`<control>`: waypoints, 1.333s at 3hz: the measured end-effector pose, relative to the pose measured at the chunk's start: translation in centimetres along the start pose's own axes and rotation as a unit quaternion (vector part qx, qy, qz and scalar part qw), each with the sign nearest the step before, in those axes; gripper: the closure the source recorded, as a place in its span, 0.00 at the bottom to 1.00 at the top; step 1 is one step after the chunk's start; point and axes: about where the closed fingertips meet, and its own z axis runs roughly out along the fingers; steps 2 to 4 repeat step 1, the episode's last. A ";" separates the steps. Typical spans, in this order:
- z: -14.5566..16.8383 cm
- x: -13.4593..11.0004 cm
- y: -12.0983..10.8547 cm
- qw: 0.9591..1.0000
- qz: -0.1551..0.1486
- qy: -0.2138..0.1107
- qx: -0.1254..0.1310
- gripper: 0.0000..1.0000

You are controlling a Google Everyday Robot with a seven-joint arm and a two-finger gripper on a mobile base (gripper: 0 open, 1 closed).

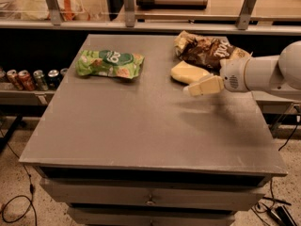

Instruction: Move sponge near brown chip bag

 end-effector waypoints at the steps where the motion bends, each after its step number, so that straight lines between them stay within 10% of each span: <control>1: -0.3 -0.1 0.2 1.000 -0.005 0.000 -0.010 0.00; 4: -0.3 -0.1 0.2 1.000 -0.005 0.000 -0.010 0.00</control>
Offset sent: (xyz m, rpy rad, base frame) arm 0.0000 0.0000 0.0000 0.0000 0.0000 0.0000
